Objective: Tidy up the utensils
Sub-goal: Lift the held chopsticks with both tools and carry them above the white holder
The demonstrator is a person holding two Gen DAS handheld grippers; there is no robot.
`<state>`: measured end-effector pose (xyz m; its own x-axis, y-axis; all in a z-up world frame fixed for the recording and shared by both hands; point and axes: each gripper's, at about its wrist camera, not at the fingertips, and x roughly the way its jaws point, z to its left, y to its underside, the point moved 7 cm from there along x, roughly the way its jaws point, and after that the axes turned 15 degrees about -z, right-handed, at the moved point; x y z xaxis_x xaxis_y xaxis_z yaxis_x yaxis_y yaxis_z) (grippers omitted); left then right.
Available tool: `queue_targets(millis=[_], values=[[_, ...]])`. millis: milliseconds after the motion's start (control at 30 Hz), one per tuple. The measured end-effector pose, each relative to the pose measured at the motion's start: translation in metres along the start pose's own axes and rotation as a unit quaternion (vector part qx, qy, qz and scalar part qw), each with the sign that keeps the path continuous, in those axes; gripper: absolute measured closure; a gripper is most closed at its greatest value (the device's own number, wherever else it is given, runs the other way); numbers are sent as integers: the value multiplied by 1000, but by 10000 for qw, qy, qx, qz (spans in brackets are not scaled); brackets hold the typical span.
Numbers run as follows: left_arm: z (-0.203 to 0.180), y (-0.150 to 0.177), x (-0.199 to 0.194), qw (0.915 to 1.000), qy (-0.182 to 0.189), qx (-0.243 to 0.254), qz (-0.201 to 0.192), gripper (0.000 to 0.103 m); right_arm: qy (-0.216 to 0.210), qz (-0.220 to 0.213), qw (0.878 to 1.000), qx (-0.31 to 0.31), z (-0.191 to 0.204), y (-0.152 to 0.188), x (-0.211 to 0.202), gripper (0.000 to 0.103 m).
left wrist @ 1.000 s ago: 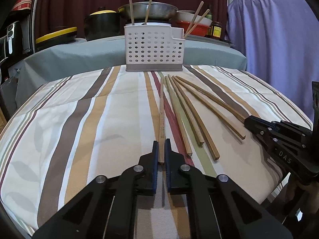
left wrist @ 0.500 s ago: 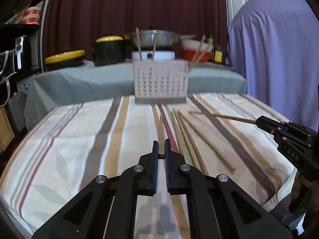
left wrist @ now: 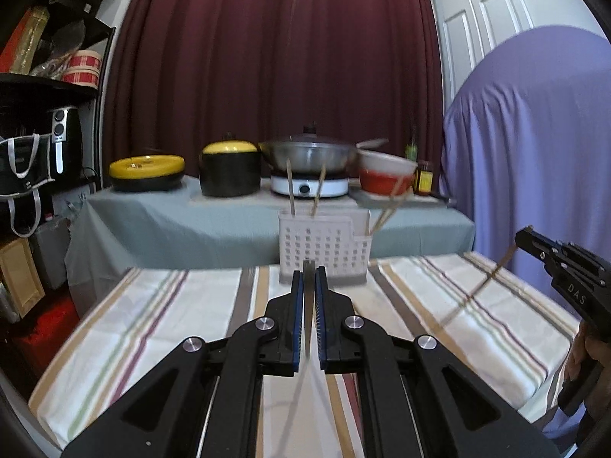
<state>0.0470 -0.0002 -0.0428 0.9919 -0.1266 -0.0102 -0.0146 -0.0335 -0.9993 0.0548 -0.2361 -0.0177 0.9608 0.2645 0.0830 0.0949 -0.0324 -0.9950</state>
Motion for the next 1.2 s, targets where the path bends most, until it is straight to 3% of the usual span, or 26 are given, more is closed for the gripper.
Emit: queue_targets(millis=[167, 667, 1200], values=[[8, -23, 0, 9999, -84, -103, -108, 96, 3, -88, 10000, 45, -5, -16, 3, 97], [14, -48, 14, 9996, -159, -58, -239, 96, -167, -69, 9998, 22, 3, -30, 36, 97], [26, -99, 80, 9966, 38, -209, -798, 96, -477, -555, 9973, 107, 10, -74, 114, 97]])
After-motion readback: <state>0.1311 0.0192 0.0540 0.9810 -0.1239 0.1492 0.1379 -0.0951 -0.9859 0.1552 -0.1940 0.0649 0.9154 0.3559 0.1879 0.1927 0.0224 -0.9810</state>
